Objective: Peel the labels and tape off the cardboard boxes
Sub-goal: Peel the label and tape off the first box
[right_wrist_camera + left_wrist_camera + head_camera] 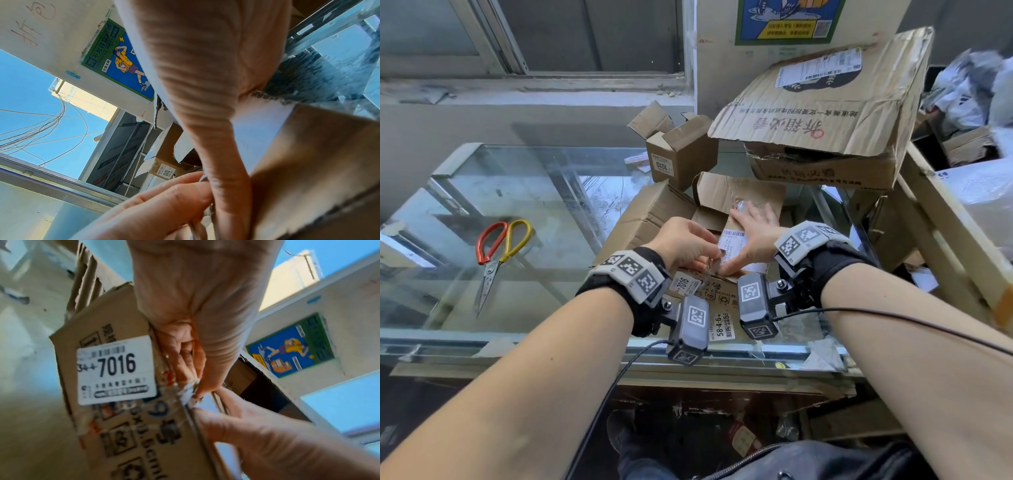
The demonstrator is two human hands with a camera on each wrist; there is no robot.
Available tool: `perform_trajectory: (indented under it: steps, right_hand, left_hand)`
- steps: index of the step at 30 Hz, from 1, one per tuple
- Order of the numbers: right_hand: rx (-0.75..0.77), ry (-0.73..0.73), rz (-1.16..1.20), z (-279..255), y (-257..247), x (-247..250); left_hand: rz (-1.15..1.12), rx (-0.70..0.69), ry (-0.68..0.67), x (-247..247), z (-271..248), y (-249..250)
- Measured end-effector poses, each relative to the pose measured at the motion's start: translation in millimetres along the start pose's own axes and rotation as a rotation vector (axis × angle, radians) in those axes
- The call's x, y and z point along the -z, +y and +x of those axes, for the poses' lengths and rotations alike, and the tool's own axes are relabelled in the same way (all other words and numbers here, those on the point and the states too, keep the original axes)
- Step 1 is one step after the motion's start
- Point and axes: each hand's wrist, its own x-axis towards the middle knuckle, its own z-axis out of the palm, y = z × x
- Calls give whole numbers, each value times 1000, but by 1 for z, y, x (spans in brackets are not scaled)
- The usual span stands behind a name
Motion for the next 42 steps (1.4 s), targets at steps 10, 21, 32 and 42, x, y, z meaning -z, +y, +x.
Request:
perform_trajectory:
  steps: [10, 21, 32, 42]
  right_hand:
    - [12, 21, -5, 3, 3, -3]
    - [11, 22, -15, 0, 2, -3]
    - [2, 28, -59, -3, -1, -2]
    - [31, -18, -1, -2, 5, 1]
  left_hand:
    - [257, -226, 138, -7, -2, -9]
    - [590, -412, 254, -17, -3, -10]
    - [799, -593, 130, -18, 5, -14]
    - [248, -408, 217, -15, 11, -19]
